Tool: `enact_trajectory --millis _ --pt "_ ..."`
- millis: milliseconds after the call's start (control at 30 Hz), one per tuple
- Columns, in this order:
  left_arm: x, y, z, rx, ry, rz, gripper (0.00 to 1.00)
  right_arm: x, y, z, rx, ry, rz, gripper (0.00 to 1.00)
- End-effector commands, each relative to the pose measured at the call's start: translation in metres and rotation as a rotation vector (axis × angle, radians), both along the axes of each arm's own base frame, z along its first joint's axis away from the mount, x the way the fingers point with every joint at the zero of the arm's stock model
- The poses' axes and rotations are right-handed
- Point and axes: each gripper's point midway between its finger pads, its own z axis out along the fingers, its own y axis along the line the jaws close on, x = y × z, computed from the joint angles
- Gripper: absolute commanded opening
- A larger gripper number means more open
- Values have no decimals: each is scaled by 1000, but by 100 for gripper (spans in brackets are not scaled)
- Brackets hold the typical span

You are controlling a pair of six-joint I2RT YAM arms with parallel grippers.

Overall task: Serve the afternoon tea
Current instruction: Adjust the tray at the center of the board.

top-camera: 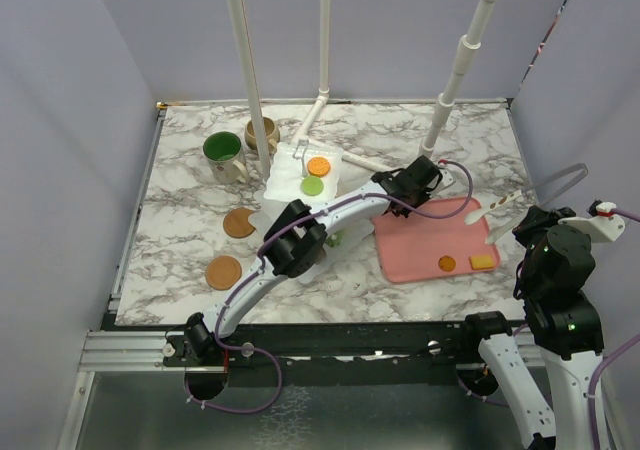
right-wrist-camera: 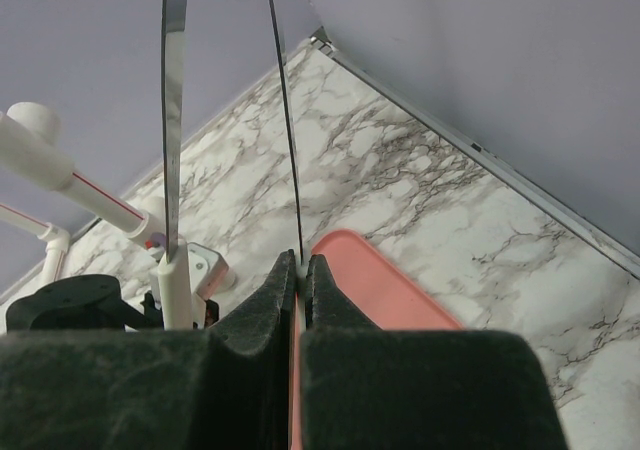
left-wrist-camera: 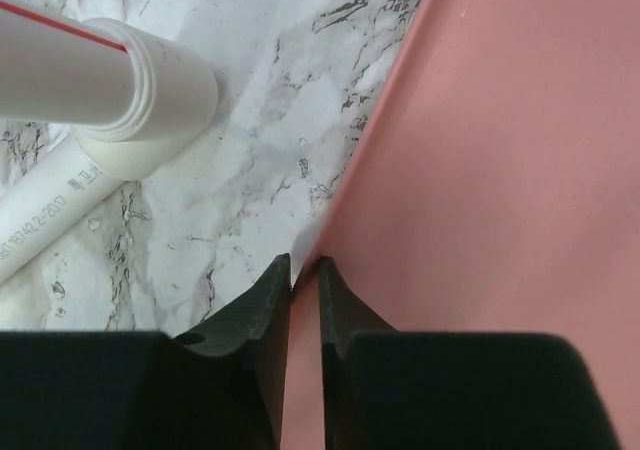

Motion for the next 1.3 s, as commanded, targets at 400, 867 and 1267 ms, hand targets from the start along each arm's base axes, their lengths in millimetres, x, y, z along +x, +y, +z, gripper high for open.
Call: enact_trajectory --millis 400,867,1267 --pt "-54 10 -25 -32 227 268 0 -3 1 17 4 -49 6 1" --pt "-49 43 -33 -88 276 620 0 12 4 14 7 -36 18 0" --pt "-52 49 -31 -144 363 620 5 28 8 14 1 -44 34 1"
